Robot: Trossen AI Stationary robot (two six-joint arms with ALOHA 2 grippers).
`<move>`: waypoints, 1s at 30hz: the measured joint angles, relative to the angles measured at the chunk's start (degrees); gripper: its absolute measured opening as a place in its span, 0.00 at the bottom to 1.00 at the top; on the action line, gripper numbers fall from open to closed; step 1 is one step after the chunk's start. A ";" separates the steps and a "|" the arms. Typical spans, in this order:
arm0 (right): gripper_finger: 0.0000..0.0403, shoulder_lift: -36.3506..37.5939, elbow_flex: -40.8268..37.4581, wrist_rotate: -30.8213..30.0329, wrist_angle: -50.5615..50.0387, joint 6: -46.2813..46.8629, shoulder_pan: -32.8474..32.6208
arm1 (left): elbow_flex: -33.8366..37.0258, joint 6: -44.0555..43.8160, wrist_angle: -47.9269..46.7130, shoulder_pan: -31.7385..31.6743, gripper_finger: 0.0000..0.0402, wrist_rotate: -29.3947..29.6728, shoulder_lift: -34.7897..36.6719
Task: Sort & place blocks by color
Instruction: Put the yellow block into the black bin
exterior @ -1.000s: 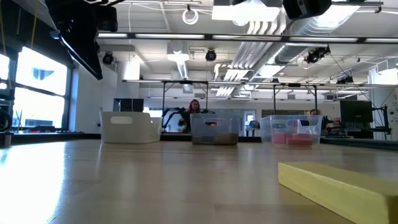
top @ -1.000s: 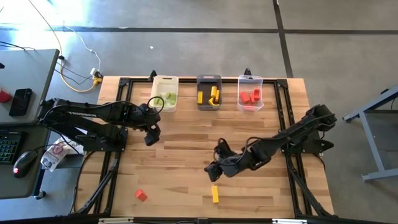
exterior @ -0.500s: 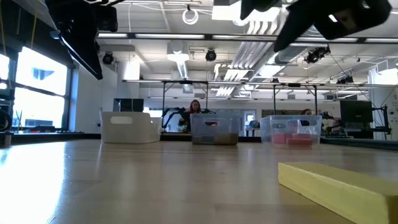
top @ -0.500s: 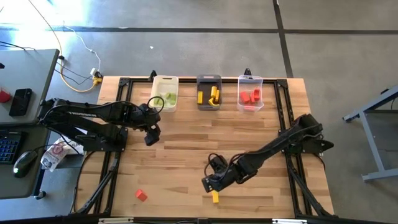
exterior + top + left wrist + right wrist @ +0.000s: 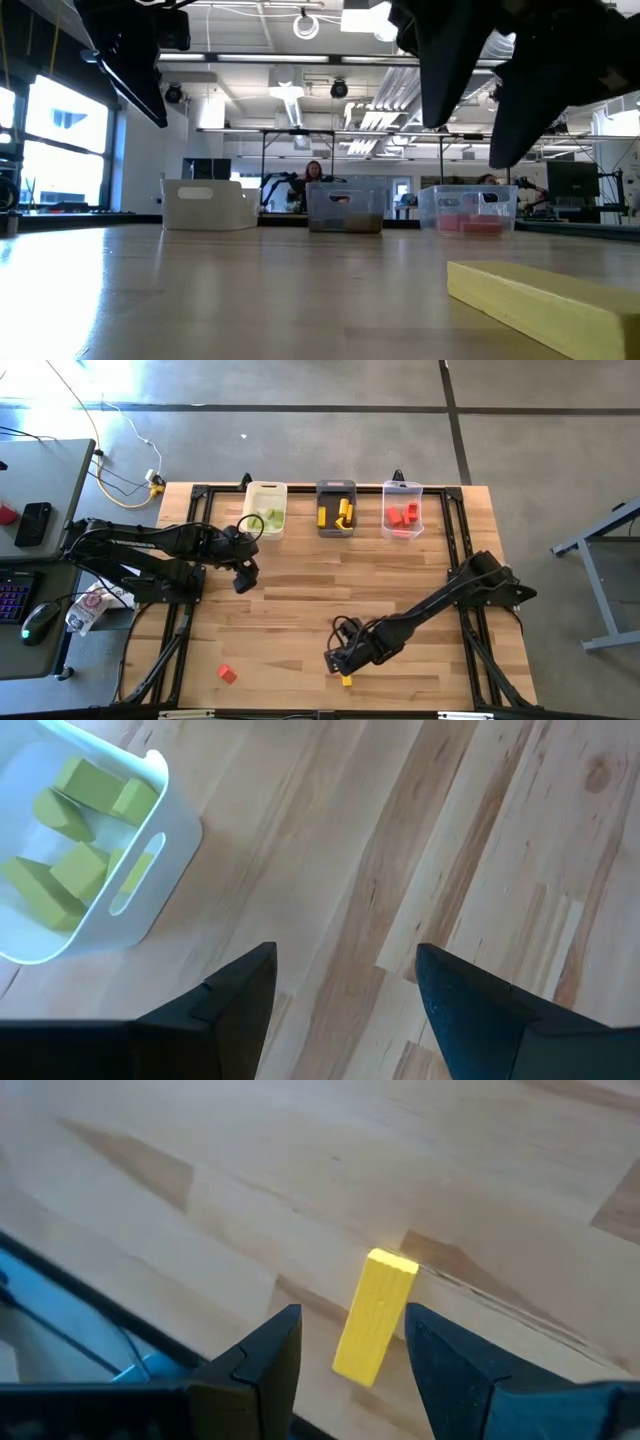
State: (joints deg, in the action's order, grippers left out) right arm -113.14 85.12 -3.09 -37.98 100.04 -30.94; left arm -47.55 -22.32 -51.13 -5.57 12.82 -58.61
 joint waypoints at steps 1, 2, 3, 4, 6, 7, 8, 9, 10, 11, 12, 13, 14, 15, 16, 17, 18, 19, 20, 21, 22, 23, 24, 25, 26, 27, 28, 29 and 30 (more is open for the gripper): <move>0.41 -0.40 0.00 0.06 0.03 0.24 0.00 | 0.00 -0.01 0.00 0.01 0.56 0.00 0.00; 0.41 -0.81 0.00 0.14 -0.04 0.25 0.00 | 0.00 0.01 0.00 0.00 0.56 0.01 0.00; 0.41 -1.22 0.00 0.26 -0.02 0.27 0.00 | 0.00 0.01 0.00 0.01 0.56 0.00 0.00; 0.41 -1.55 0.00 0.35 0.00 0.45 0.00 | 0.00 -0.01 0.00 -0.01 0.56 0.00 0.00; 0.41 -2.02 0.00 0.36 0.05 0.51 0.00 | 0.00 -0.01 0.00 0.01 0.56 0.02 0.00; 0.41 -2.18 0.00 0.37 0.03 0.56 0.00 | 0.00 0.01 0.00 -0.01 0.56 0.02 0.00; 0.41 -2.35 0.00 0.39 0.03 0.67 0.00 | 0.00 0.01 -0.02 0.01 0.56 0.02 0.00; 0.41 -2.46 0.00 0.37 0.04 0.96 0.00 | 0.00 0.25 -0.01 -0.01 0.56 0.01 0.00; 0.41 -2.50 0.00 0.37 -0.13 1.45 0.00 | 0.00 0.49 -0.01 -0.01 0.56 0.01 0.00; 0.41 -2.50 0.00 0.39 -0.23 1.58 0.00 | 0.00 0.79 -0.02 -0.01 0.56 0.02 0.00; 0.41 -2.50 0.00 0.39 -0.20 1.60 0.00 | 0.00 0.90 -0.02 -0.01 0.56 0.02 0.00; 0.41 -2.50 0.00 0.36 -0.21 1.63 0.00 | 0.00 0.91 -0.02 0.00 0.56 0.02 0.00; 0.41 -2.50 0.00 0.33 -0.23 1.64 -0.03 | 0.00 0.90 -0.02 0.00 0.56 0.02 0.00; 0.41 -2.50 0.00 0.32 -0.21 1.65 -0.08 | 0.00 0.91 -0.02 0.01 0.56 0.02 0.00; 0.41 -2.50 0.00 0.32 -0.21 1.74 -0.16 | 0.00 1.00 -0.02 -0.01 0.56 0.02 0.00; 0.41 -2.50 0.00 0.32 -0.26 1.96 -0.29 | 0.00 1.04 -0.02 -0.01 0.56 0.02 0.00; 0.41 -2.65 0.00 0.32 -0.33 2.38 -0.48 | 0.00 1.04 -0.02 -0.01 0.56 0.02 0.00; 0.41 -2.83 0.00 0.30 -0.33 2.94 -0.72 | 0.00 1.04 -0.02 0.01 0.56 0.02 0.00; 0.41 -3.14 -0.02 0.31 -0.37 3.33 -0.99 | 0.00 1.06 -0.01 0.00 0.56 0.01 0.00; 0.41 -3.55 -0.02 0.40 -0.28 3.77 -1.18 | 0.00 1.06 -0.03 0.01 0.56 0.02 0.00; 0.41 -3.96 -0.02 0.48 -0.05 4.15 -1.38 | 0.00 1.04 0.00 -0.01 0.56 0.02 0.00; 0.41 -4.40 -0.04 0.58 0.08 4.43 -1.53 | 0.00 1.06 -0.01 -0.01 0.56 0.02 0.00; 0.41 -4.74 -0.06 0.57 0.44 4.50 -1.68 | 0.00 1.06 -0.02 0.01 0.56 0.02 0.00; 0.41 -4.96 -0.08 0.57 0.87 4.51 -1.81 | 0.00 1.06 0.00 0.01 0.56 0.02 0.00; 0.41 -5.14 -0.09 0.57 1.46 4.51 -1.87 | 0.00 1.06 -0.02 -0.01 0.56 0.02 0.00; 0.41 -5.26 -0.09 0.57 2.19 4.53 -1.88 | 0.00 1.06 0.00 -0.01 0.56 0.02 0.00; 0.41 -5.41 -0.09 0.57 2.76 4.53 -1.86 | 0.00 1.06 0.01 0.00 0.56 0.09 0.00; 0.41 -5.57 -0.09 0.54 3.11 4.53 -1.86 | 0.00 1.06 -0.01 0.00 0.56 0.12 0.00; 0.41 -5.76 -0.09 0.54 3.43 4.53 -1.85 | 0.00 1.06 0.00 -0.01 0.56 0.17 0.00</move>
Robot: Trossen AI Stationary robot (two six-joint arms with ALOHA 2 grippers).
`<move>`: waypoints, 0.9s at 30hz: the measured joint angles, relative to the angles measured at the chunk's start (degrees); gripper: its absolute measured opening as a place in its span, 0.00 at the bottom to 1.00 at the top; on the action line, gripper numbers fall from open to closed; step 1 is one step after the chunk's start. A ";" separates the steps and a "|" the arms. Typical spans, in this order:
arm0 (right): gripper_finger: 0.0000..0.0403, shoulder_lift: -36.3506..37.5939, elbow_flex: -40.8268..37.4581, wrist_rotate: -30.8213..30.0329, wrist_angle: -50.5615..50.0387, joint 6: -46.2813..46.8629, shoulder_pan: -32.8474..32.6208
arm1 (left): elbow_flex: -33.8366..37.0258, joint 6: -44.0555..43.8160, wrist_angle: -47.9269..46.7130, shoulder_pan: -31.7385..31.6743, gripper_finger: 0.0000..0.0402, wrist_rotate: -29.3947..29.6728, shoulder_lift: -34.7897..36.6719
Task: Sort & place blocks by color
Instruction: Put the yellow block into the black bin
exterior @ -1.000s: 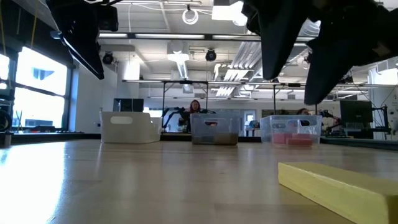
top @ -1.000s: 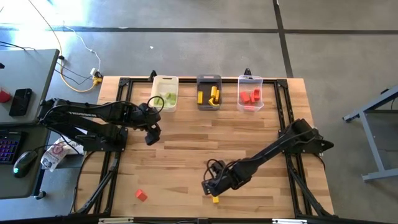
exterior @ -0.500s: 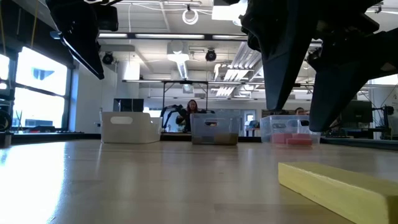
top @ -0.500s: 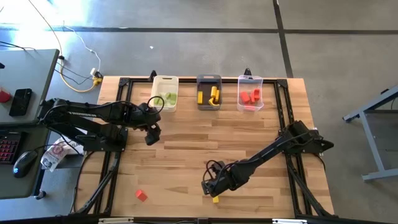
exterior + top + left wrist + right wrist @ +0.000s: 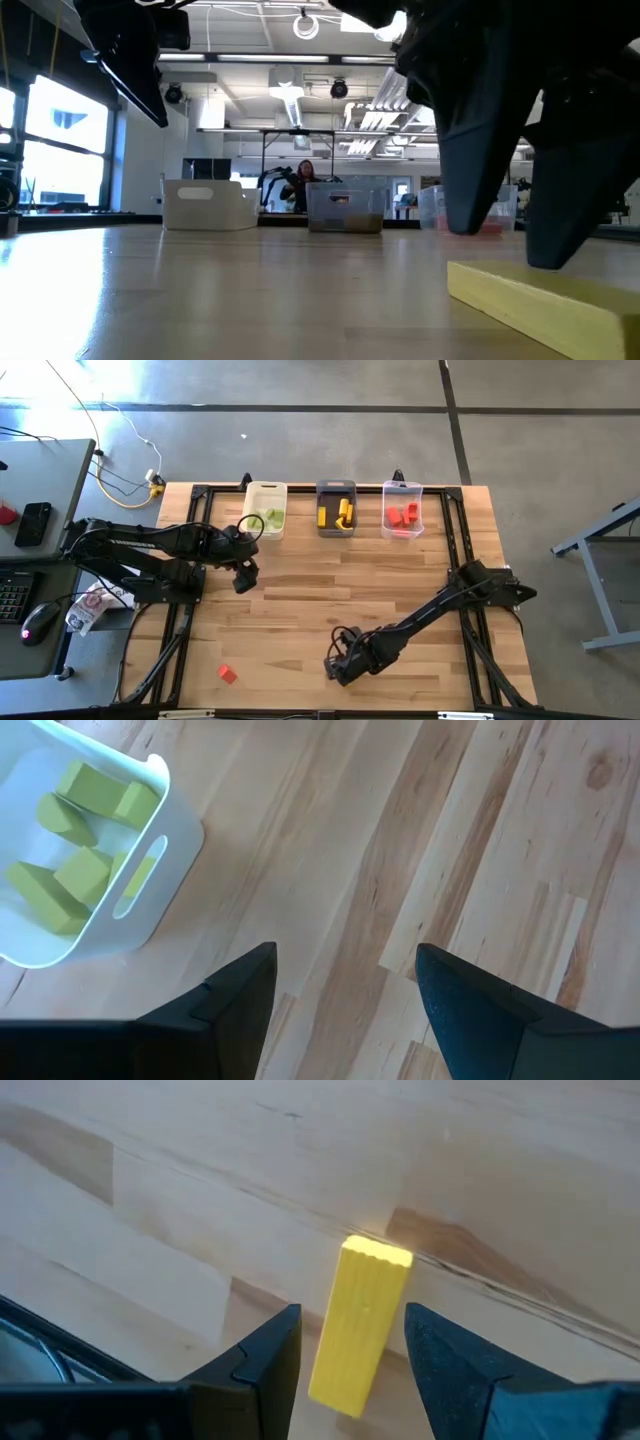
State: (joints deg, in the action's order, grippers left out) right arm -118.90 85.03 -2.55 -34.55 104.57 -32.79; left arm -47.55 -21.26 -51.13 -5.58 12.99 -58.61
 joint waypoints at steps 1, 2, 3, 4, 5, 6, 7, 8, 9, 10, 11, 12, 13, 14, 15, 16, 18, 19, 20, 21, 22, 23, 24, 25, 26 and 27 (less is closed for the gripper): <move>0.41 -0.22 0.00 0.00 0.22 0.00 0.02 | 0.00 0.00 -0.01 0.01 0.56 0.05 0.00; 0.41 -0.41 0.00 0.00 0.31 0.00 0.02 | 0.00 -0.01 -0.02 0.00 0.56 0.05 0.00; 0.41 -0.51 0.00 0.00 0.21 0.02 0.06 | 0.00 0.00 0.00 0.00 0.56 0.05 0.00; 0.41 -0.63 -0.02 0.00 0.12 0.02 0.06 | 0.00 0.00 -0.02 0.00 0.56 0.07 0.00; 0.41 -0.72 -0.02 0.00 0.25 0.05 0.04 | 0.00 0.00 -0.02 0.00 0.56 0.05 0.00; 0.41 -0.79 -0.02 -0.02 0.20 0.22 0.04 | 0.00 0.00 0.00 0.00 0.56 0.05 0.00; 0.41 -0.82 -0.02 0.00 0.07 0.43 0.04 | 0.00 0.00 -0.02 0.01 0.56 0.05 0.00; 0.41 -0.82 -0.02 0.00 0.06 0.44 0.04 | 0.00 0.00 -0.02 0.00 0.56 0.06 0.00; 0.41 -0.82 -0.02 0.00 0.07 0.47 0.04 | 0.00 0.00 -0.02 0.00 0.56 0.05 0.00; 0.41 -0.82 -0.02 -0.08 0.02 0.64 0.04 | 0.00 0.00 -0.01 0.01 0.56 0.07 0.00; 0.41 -0.84 -0.02 -0.26 -0.16 0.77 0.04 | 0.00 0.00 0.00 0.02 0.56 0.05 0.00; 0.41 -0.84 -0.02 -0.39 -0.41 0.95 0.04 | 0.00 0.00 -0.02 0.00 0.56 0.07 0.00; 0.41 -0.84 -0.02 -0.44 -0.59 1.06 0.06 | 0.00 0.00 -0.02 0.00 0.56 0.07 0.00; 0.41 -0.84 -0.02 -0.44 -0.86 1.15 0.08 | 0.00 0.00 -0.02 0.02 0.56 0.05 0.00; 0.41 -0.84 -0.02 -0.44 -1.37 1.44 0.14 | 0.00 0.00 -0.02 0.02 0.56 0.07 0.00; 0.41 -0.87 -0.02 -0.43 -1.89 1.77 0.12 | 0.00 0.00 -0.02 0.01 0.56 0.06 0.00; 0.41 -1.13 -0.02 -0.44 -2.13 1.99 0.12 | 0.00 0.06 -0.01 0.01 0.56 0.06 0.00; 0.41 -1.13 -0.02 -0.39 -2.00 2.01 0.12 | 0.00 0.48 -0.02 0.02 0.56 0.07 0.00; 0.41 -1.31 -0.02 -0.37 -1.83 2.01 0.13 | 0.00 0.96 -0.02 0.02 0.56 0.08 0.00; 0.41 -1.59 -0.02 -0.41 -1.08 2.07 0.15 | 0.00 1.41 0.00 0.01 0.56 0.11 0.00; 0.41 -1.81 0.06 -0.32 -0.35 2.08 0.17 | 0.00 1.51 0.00 0.00 0.56 0.18 0.00; 0.41 -2.05 0.09 0.01 0.14 2.06 0.17 | 0.00 1.51 -0.02 0.02 0.56 0.38 0.00; 0.41 -2.37 0.11 0.37 0.96 2.02 0.17 | 0.00 1.50 -0.01 0.02 0.56 0.67 0.02; 0.41 -2.67 0.16 0.68 1.93 1.87 0.19 | 0.00 1.53 0.00 0.02 0.56 0.98 0.00; 0.41 -2.83 0.22 0.70 2.24 1.69 0.19 | 0.00 1.52 0.01 0.01 0.56 1.25 0.00; 0.41 -2.83 0.18 0.70 2.21 1.68 0.19 | 0.00 1.53 0.00 0.02 0.56 1.37 0.02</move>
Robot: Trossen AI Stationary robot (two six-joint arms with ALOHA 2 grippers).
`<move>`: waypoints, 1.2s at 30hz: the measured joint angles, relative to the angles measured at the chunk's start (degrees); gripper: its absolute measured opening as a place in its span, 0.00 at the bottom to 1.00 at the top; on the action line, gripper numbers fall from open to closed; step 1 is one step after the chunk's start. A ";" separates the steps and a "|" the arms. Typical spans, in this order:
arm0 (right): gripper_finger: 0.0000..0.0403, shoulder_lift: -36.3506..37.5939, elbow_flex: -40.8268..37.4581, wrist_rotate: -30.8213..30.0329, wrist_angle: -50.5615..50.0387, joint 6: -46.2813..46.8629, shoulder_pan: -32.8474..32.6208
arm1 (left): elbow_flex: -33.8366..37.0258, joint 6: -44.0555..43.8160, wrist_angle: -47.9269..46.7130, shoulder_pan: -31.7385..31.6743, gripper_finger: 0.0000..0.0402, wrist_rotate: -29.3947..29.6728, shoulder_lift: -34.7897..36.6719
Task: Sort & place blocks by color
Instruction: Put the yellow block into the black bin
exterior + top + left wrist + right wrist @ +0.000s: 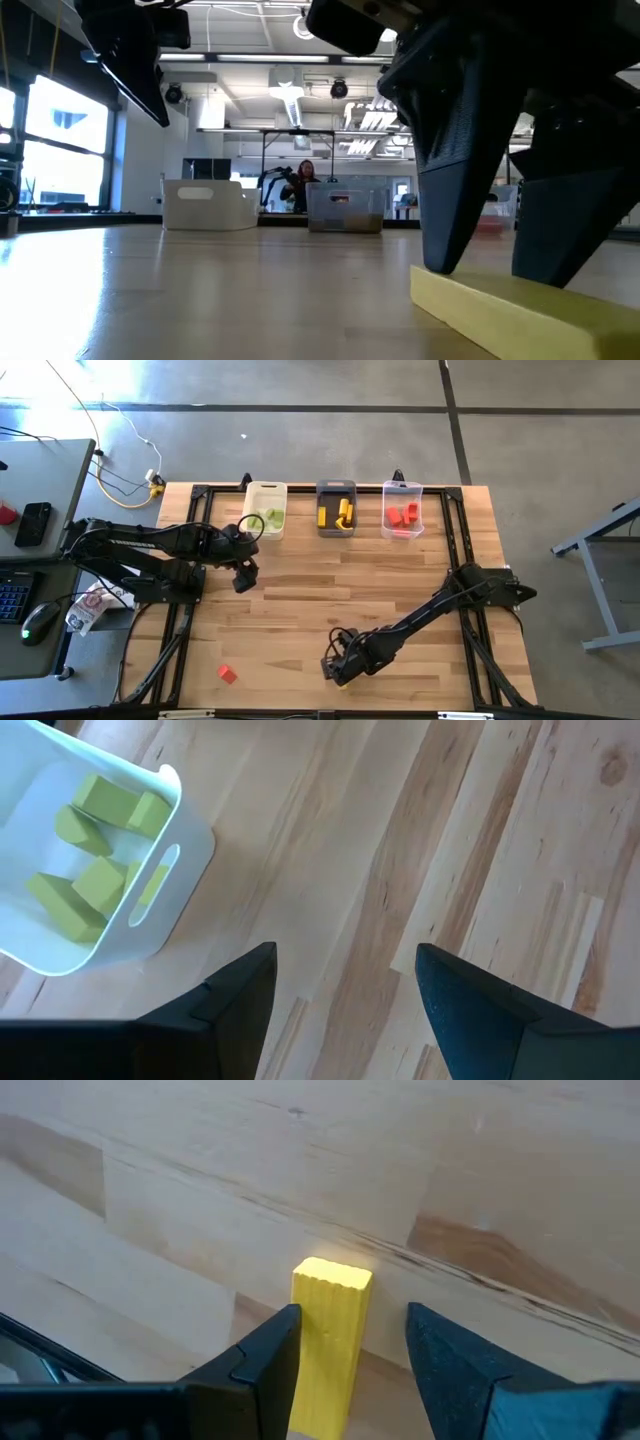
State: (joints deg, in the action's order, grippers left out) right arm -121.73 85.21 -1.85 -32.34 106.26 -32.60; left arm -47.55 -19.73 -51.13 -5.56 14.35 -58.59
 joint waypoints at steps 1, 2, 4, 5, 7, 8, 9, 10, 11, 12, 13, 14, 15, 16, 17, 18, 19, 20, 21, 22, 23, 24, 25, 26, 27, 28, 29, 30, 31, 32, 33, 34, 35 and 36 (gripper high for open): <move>0.41 0.00 0.00 -0.07 -0.07 0.00 0.00 | 0.00 -0.02 0.00 -0.02 0.56 0.02 0.00; 0.41 0.00 0.02 -0.34 -0.21 -0.02 -0.02 | 0.00 -0.02 0.02 -0.02 0.56 0.02 -0.02; 0.41 0.10 0.02 -1.03 -0.82 -0.04 -0.02 | 0.00 -0.02 0.11 0.00 0.56 0.02 0.00; 0.41 0.14 0.02 -1.12 -1.21 -0.04 -0.01 | 0.00 -0.02 0.07 0.00 0.56 0.02 0.00; 0.41 0.17 0.02 -1.11 -2.08 -0.22 0.02 | 0.00 -0.02 0.09 -0.01 0.56 0.00 0.00; 0.41 0.17 0.02 -1.11 -2.83 -0.51 0.06 | 0.00 -0.02 0.07 -0.02 0.56 0.01 0.00; 0.41 0.20 0.02 -1.13 -3.41 -0.80 0.17 | 0.00 -0.02 0.09 -0.02 0.56 0.02 0.00; 0.41 0.24 0.02 -1.13 -4.07 -0.97 0.29 | 0.00 -0.03 0.09 -0.02 0.56 0.02 0.00; 0.41 0.26 0.02 -1.13 -4.82 -1.15 0.42 | 0.00 -0.04 0.09 -0.01 0.56 0.01 0.00; 0.41 0.28 0.04 -1.13 -5.58 -1.55 0.60 | 0.00 -0.04 0.09 -0.01 0.56 0.00 0.00; 0.41 0.26 0.02 -1.14 -6.37 -1.96 0.82 | 0.00 -0.02 0.09 0.00 0.56 0.01 0.00; 0.41 0.26 0.02 -1.27 -7.12 -2.36 1.06 | 0.00 -0.04 0.08 0.00 0.56 0.00 0.00; 0.41 0.26 0.02 -1.60 -7.79 -2.81 1.23 | 0.00 -0.06 0.09 -0.01 0.56 0.00 0.00; 0.41 0.26 0.02 -2.15 -8.42 -3.22 1.45 | 0.00 -0.06 0.09 -0.02 0.56 0.00 0.00; 0.41 0.26 0.02 -2.58 -9.13 -3.50 1.68 | 0.00 -0.04 0.08 0.00 0.56 0.00 0.00; 0.41 0.26 0.02 -2.74 -9.66 -4.06 1.91 | 0.00 -0.04 0.07 -0.01 0.56 0.00 0.00; 0.41 0.24 0.02 -3.04 -10.18 -4.50 2.19 | 0.00 -0.05 0.07 -0.01 0.56 0.00 0.00; 0.41 0.24 0.02 -3.49 -10.87 -4.68 2.47 | 0.00 -0.06 0.07 -0.01 0.56 0.00 0.00; 0.41 0.24 0.02 -3.84 -11.60 -4.84 2.75 | 0.00 -0.06 0.07 -0.01 0.56 0.00 0.00; 0.41 0.24 0.02 -4.16 -12.37 -5.32 3.03 | 0.00 -0.04 0.07 -0.02 0.56 0.00 0.00; 0.41 0.26 0.02 -4.35 -13.23 -5.78 3.35 | 0.00 -0.04 0.07 -0.02 0.56 0.00 0.00; 0.41 0.26 0.02 -4.40 -14.12 -6.01 3.71 | 0.00 -0.04 0.07 0.00 0.56 0.00 0.00; 0.41 0.28 0.02 -4.47 -14.98 -6.18 4.04 | 0.00 -0.04 0.07 -0.01 0.56 0.00 0.00; 0.41 0.30 0.02 -4.59 -15.81 -6.67 4.36 | 0.00 -0.02 0.07 -0.02 0.56 0.00 0.00; 0.41 0.33 0.02 -4.74 -16.55 -7.39 4.73 | 0.00 -0.02 0.07 0.00 0.56 0.00 0.00; 0.41 0.35 0.02 -4.94 -17.17 -8.06 5.01 | 0.00 -0.03 0.07 -0.01 0.56 0.00 0.00; 0.41 0.36 0.02 -5.04 -17.48 -8.76 5.32 | 0.00 -0.02 0.07 -0.02 0.56 0.00 0.00; 0.41 0.47 -0.02 -5.11 -17.66 -9.48 5.60 | 0.00 -0.02 0.07 0.00 0.56 0.00 0.00; 0.41 0.54 -0.06 -5.26 -17.80 -10.29 5.82 | 0.00 -0.02 0.05 -0.01 0.56 0.00 0.00; 0.41 0.56 0.05 -5.41 -18.04 -11.03 6.03 | 0.00 -0.02 0.05 -0.01 0.56 0.00 0.00; 0.41 0.48 0.71 -5.74 -19.04 -11.61 6.20 | 0.00 -0.02 0.07 0.00 0.56 0.00 0.00; 0.41 0.42 1.76 -6.39 -20.44 -12.06 6.30 | 0.00 -0.02 0.05 -0.02 0.56 -0.02 0.00; 0.41 0.29 3.04 -7.31 -21.94 -12.34 6.32 | 0.00 -0.02 0.05 -0.02 0.56 0.00 0.00; 0.41 0.10 4.27 -8.28 -23.75 -12.66 6.32 | 0.00 -0.02 0.04 -0.01 0.56 0.00 0.00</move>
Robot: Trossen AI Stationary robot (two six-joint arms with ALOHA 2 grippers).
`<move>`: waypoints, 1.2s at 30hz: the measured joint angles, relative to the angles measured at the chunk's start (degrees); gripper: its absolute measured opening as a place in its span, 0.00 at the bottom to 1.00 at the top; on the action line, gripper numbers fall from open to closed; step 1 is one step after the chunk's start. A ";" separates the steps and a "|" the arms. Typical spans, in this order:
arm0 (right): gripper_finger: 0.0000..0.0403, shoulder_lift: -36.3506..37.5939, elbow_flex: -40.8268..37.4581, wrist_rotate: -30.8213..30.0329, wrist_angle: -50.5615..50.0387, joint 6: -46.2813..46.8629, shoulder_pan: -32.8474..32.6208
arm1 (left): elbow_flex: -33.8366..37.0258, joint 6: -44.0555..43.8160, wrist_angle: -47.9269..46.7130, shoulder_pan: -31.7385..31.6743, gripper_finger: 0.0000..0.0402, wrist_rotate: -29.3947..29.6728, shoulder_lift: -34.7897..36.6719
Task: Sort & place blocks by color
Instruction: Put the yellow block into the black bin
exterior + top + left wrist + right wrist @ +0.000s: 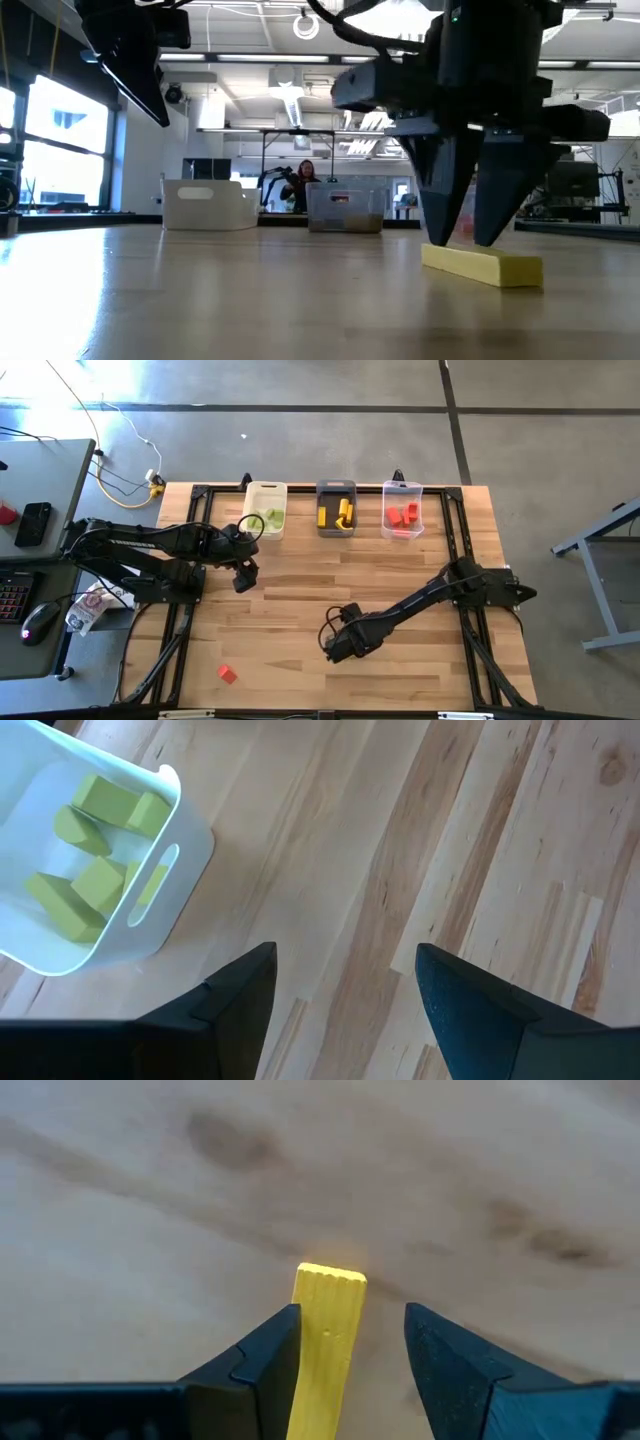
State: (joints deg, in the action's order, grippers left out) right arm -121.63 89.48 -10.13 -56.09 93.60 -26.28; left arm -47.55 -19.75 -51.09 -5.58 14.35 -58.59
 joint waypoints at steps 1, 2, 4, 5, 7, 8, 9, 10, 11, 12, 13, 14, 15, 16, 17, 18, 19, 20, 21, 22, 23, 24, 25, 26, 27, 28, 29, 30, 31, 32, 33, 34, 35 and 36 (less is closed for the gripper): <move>0.41 -0.15 1.03 -0.91 -2.19 -0.10 0.00 | 0.00 0.00 0.00 0.00 0.56 -0.02 0.00; 0.41 -0.36 2.16 -1.50 -4.54 -0.06 0.00 | 0.00 0.00 0.02 0.00 0.56 0.00 0.00; 0.41 -0.34 4.60 -1.62 -7.21 0.41 0.00 | 0.00 0.00 0.02 -0.01 0.56 -0.01 0.00; 0.41 -0.08 5.39 -1.60 -7.73 0.44 -0.02 | 0.00 0.00 0.00 0.02 0.56 -0.02 0.00; 0.41 0.00 5.98 -1.40 -8.32 0.40 -0.13 | 0.00 0.00 0.01 -0.01 0.56 -0.01 0.00; 0.41 -0.09 6.07 -1.40 -8.54 0.40 -0.21 | 0.00 0.00 0.02 0.00 0.56 0.00 0.00; 0.41 -0.15 6.11 -1.38 -8.38 0.42 -0.24 | 0.00 0.00 0.02 -0.01 0.56 -0.02 0.00; 0.41 -0.13 6.13 -1.31 -8.05 0.58 -0.31 | 0.00 0.00 0.02 0.00 0.56 0.00 0.00; 0.41 -0.07 6.11 -0.89 -7.98 0.99 -0.34 | 0.00 0.00 0.00 0.02 0.56 -0.02 0.00; 0.41 -0.06 5.91 -0.16 -7.98 1.63 -0.36 | 0.00 0.00 0.02 0.01 0.56 -0.01 0.00; 0.41 -0.06 5.58 0.34 -8.01 2.17 -0.38 | 0.00 0.00 0.00 0.02 0.56 -0.02 0.00; 0.41 -0.06 5.16 0.96 -7.78 2.95 -0.45 | 0.00 0.00 0.00 0.01 0.56 -0.02 0.00; 0.41 -0.06 4.78 1.32 -7.40 3.75 -0.52 | 0.00 0.00 0.00 -0.01 0.56 -0.02 0.00; 0.41 -0.06 4.42 1.56 -7.02 4.36 -0.70 | 0.00 0.00 0.00 0.00 0.56 -0.02 0.00; 0.41 -0.06 4.14 1.68 -6.91 5.09 -0.79 | 0.00 0.00 0.00 0.02 0.56 -0.02 0.00; 0.41 -0.06 3.93 1.68 -6.94 5.57 -0.93 | 0.00 0.00 0.00 0.00 0.56 -0.02 0.00; 0.41 -0.06 3.77 1.68 -6.61 6.13 -1.10 | 0.00 0.00 0.00 0.01 0.56 -0.02 0.00; 0.41 -0.02 3.55 1.68 -5.91 6.72 -1.23 | 0.00 0.00 0.00 0.01 0.56 -0.02 0.00; 0.41 -0.01 3.34 1.64 -5.38 6.99 -1.41 | 0.00 0.00 0.00 0.01 0.56 -0.02 0.00; 0.41 -0.01 3.26 1.65 -5.38 7.27 -1.52 | 0.00 0.00 -0.01 0.02 0.56 -0.02 0.00; 0.41 -0.05 3.25 1.67 -5.39 7.81 -1.54 | 0.00 0.00 -0.01 0.01 0.56 -0.02 0.00; 0.41 -0.19 3.25 1.81 -5.24 7.96 -1.57 | 0.00 0.00 0.00 0.01 0.56 -0.02 0.00; 0.41 -0.31 3.25 2.02 -5.14 7.97 -1.57 | 0.00 0.00 0.00 0.02 0.56 -0.02 0.00; 0.41 -0.53 3.25 2.12 -5.27 7.96 -1.55 | 0.00 0.00 -0.02 0.01 0.56 -0.02 0.00; 0.41 -0.90 3.25 2.14 -5.12 7.96 -1.51 | 0.00 0.00 -0.02 0.00 0.56 -0.02 0.00; 0.41 -1.10 3.25 2.09 -4.83 7.94 -1.51 | 0.00 0.00 -0.02 0.01 0.56 -0.02 -0.01; 0.41 -1.27 3.25 2.04 -4.86 7.94 -1.51 | 0.00 0.00 -0.03 0.00 0.56 -0.02 -0.02; 0.41 -1.49 3.27 2.03 -4.77 7.95 -1.51 | 0.00 0.00 -0.04 0.01 0.56 -0.02 0.00; 0.41 -1.76 3.31 2.23 -4.50 7.94 -1.50 | 0.00 0.00 -0.02 0.01 0.56 -0.02 0.00; 0.41 -2.21 3.31 2.70 -4.41 7.92 -1.49 | 0.00 0.00 -0.07 0.01 0.56 -0.04 -0.02; 0.41 -2.73 3.32 3.62 -4.42 7.76 -1.49 | 0.00 0.00 -0.09 0.00 0.56 -0.04 0.00; 0.41 -3.18 3.32 4.39 -4.38 7.20 -1.51 | 0.00 0.02 -0.07 0.00 0.56 -0.04 0.00; 0.41 -3.36 3.34 4.74 -4.20 6.82 -1.51 | 0.00 0.12 -0.08 -0.01 0.56 -0.04 -0.02; 0.41 -3.54 3.40 5.15 -4.19 6.72 -1.51 | 0.00 0.40 -0.08 0.01 0.56 -0.04 -0.02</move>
State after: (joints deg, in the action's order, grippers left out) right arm -125.17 92.88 -4.98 -60.28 100.31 -27.79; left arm -47.55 -19.34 -51.17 -5.57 14.31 -58.61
